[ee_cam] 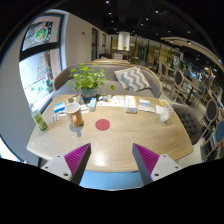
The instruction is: Pour water
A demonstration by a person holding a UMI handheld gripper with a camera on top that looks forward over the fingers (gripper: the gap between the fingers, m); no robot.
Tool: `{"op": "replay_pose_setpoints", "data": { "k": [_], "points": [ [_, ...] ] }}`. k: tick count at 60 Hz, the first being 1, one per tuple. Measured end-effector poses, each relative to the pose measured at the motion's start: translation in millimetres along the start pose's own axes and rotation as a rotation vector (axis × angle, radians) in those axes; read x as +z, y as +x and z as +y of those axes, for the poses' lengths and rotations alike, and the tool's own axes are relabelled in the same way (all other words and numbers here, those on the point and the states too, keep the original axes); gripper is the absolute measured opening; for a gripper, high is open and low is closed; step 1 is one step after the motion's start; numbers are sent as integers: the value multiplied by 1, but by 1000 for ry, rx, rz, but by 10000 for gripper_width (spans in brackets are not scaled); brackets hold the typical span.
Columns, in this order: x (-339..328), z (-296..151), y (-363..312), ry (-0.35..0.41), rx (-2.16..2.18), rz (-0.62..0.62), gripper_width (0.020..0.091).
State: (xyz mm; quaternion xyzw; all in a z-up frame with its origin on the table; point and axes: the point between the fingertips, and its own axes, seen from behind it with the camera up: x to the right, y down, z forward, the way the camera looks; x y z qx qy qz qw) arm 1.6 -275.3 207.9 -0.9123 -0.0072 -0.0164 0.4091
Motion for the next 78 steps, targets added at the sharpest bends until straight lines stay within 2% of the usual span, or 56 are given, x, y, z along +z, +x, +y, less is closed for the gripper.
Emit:
{"op": "replay_pose_setpoints", "data": {
  "k": [5, 22, 32, 42, 60, 68, 78],
  "points": [
    [18, -5, -3, 5, 5, 1, 849],
    [13, 17, -36, -17, 26, -26, 849],
    [16, 34, -99, -32, -5, -83, 852],
    [15, 40, -195, -25, -47, -156, 850],
    [66, 12, -377, 73, -58, -275, 855],
    [120, -15, -421, 137, -27, -261, 857],
    [187, -45, -444, 195, 24, -209, 850]
  ]
}}
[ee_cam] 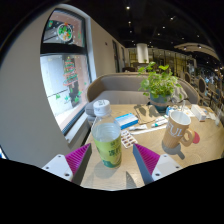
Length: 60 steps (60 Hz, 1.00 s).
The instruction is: Pour water
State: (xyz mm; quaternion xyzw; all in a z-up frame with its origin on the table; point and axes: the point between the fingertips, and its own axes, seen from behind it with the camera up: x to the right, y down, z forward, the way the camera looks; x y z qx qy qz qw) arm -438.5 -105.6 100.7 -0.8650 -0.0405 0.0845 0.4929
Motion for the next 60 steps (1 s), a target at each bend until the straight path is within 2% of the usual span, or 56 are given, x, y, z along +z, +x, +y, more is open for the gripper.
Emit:
{"op": "replay_pose_setpoints", "data": {
  "k": [6, 10, 13, 17, 22, 31, 37, 46, 60],
  "points": [
    [30, -4, -3, 24, 16, 12, 842],
    [44, -5, -6, 33, 16, 16, 801],
    [51, -7, -6, 50, 11, 21, 721],
    [56, -8, -7, 60, -7, 28, 552],
    [58, -11, -6, 84, -25, 36, 505],
    [58, -11, -8, 76, -21, 19, 407],
    [53, -18, -9, 67, -6, -2, 406],
    [32, -68, -9, 124, 145, -83, 406],
    [4, -163, 13, 210, 733, -337, 404]
  ]
}}
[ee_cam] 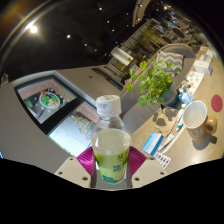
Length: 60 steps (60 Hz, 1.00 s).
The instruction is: Pour water
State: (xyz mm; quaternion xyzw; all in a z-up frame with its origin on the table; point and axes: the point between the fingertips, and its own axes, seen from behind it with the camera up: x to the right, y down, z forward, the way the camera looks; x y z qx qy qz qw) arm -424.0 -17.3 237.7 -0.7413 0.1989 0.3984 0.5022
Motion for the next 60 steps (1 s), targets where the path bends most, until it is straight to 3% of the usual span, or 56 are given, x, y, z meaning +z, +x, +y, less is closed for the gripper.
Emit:
{"op": "replay_pose_setpoints", "data": {
  "k": [17, 33, 50, 60],
  "points": [
    [11, -68, 26, 49, 809, -212, 402],
    [26, -65, 84, 53, 1186, -243, 398],
    [4, -63, 58, -68, 913, -177, 400],
    [-16, -110, 34, -74, 372, -122, 403]
  ]
}}
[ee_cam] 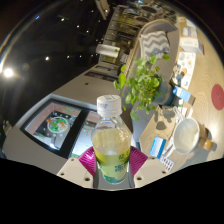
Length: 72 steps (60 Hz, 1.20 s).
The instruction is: Pour water
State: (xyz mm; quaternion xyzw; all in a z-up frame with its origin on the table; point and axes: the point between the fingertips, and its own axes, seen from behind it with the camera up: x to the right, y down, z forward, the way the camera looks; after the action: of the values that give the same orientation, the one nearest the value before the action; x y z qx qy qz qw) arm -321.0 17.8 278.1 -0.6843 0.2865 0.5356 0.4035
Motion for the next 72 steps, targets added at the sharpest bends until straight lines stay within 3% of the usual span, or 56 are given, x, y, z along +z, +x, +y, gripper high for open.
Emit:
{"op": "replay_pose_setpoints", "data": {
  "k": [12, 20, 27, 44, 58, 69, 72],
  "points": [
    [-48, -83, -23, 61, -636, 107, 406],
    [-74, -139, 23, 94, -938, 241, 405],
    [-85, -168, 92, 55, -1089, 355, 406],
    [-98, -173, 221, -57, -1153, 490, 405],
    [-101, -173, 263, -41, -1138, 498, 416],
    [-101, -173, 263, -47, -1115, 528, 541],
    [-105, -172, 269, -75, -1106, 566, 617]
  ]
}}
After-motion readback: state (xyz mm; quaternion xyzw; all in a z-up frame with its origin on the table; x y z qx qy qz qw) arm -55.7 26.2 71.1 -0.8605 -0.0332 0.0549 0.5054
